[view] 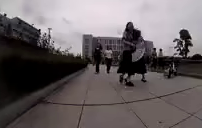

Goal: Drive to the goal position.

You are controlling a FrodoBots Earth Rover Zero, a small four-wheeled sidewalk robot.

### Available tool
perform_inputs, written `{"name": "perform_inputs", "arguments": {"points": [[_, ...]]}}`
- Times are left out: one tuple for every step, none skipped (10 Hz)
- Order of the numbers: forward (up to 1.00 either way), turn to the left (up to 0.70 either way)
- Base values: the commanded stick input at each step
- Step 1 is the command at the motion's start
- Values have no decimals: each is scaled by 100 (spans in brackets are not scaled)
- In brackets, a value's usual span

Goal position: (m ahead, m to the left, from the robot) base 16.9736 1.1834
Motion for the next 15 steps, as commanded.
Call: {"name": "perform_inputs", "arguments": {"points": [[70,5],[70,1],[70,0],[70,0],[70,0],[70,0],[70,0],[70,0],[6,0],[0,0],[0,0],[0,0],[0,0],[0,0],[0,0]]}}
